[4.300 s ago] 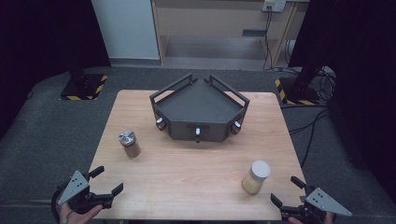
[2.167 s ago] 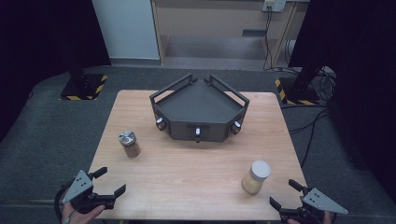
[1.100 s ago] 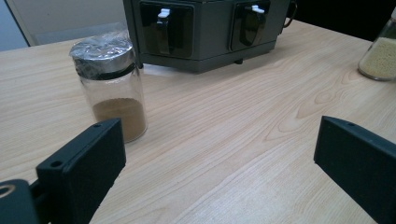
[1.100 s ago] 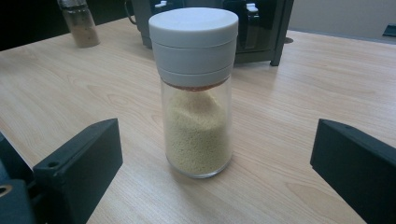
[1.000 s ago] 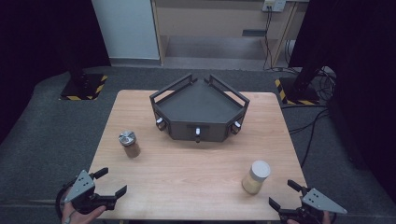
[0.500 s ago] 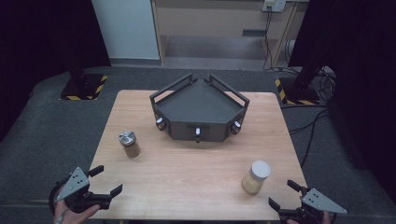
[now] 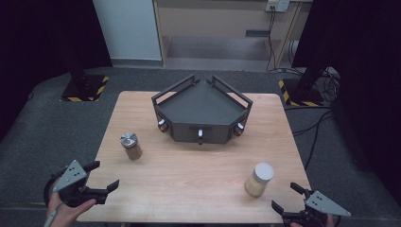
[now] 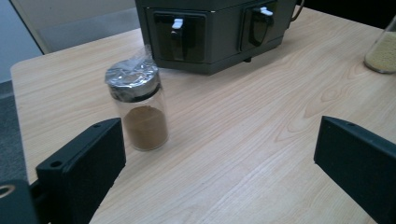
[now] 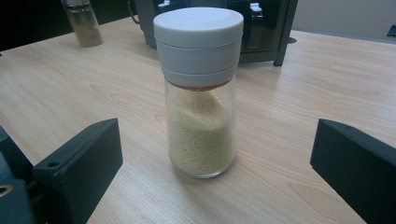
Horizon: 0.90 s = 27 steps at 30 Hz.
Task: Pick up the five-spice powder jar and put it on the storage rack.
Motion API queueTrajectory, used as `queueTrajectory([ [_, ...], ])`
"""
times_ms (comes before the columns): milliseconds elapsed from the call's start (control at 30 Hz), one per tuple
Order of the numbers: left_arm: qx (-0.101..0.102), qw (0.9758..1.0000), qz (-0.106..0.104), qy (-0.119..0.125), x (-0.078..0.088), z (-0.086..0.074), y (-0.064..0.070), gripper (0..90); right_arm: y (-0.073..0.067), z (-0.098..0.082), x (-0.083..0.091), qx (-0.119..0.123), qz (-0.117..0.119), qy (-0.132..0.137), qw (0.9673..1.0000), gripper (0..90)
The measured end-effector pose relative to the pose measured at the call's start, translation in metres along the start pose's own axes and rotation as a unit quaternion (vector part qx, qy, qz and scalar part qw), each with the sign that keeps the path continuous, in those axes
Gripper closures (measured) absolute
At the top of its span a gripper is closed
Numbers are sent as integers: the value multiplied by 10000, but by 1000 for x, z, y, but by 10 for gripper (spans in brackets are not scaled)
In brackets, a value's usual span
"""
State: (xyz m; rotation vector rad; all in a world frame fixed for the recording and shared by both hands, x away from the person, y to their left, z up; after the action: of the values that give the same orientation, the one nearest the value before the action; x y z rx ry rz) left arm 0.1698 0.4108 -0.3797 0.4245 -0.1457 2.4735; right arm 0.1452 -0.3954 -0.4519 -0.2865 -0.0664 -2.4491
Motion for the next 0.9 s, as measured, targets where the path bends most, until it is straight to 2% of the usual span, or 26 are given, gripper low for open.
queueTrajectory([
  [200, 74, 9999, 101, -102, -1, 9, -9, 10, 0, 0, -1, 10, 25, -11, 10000, 30],
  [533, 125, 9997, 131, -152, -7, 19, -21, 10, -1, 3, -2, 86, 43, -66, 9999, 31],
  [700, 131, 9995, 127, -244, -18, 28, -30, 10, -5, 10, -2, 191, 40, -125, 9997, 32],
  [900, 68, 9992, 138, -381, -27, 39, -37, 11, -6, 11, -1, 184, 4, -96, 9998, 33],
])
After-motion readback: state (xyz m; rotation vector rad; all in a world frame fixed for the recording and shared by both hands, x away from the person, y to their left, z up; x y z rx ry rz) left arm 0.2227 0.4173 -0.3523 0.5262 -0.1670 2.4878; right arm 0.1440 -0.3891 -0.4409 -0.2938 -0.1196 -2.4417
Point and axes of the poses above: each handheld gripper's, and its own axes: x roughly backward along the jaws, z roughly out of its top, y roughly to its right, the point moved 1 cm from there along -x, roughly forward along the jaws, and after that the axes turned 6 degrees about y, right-handed, at the moved point
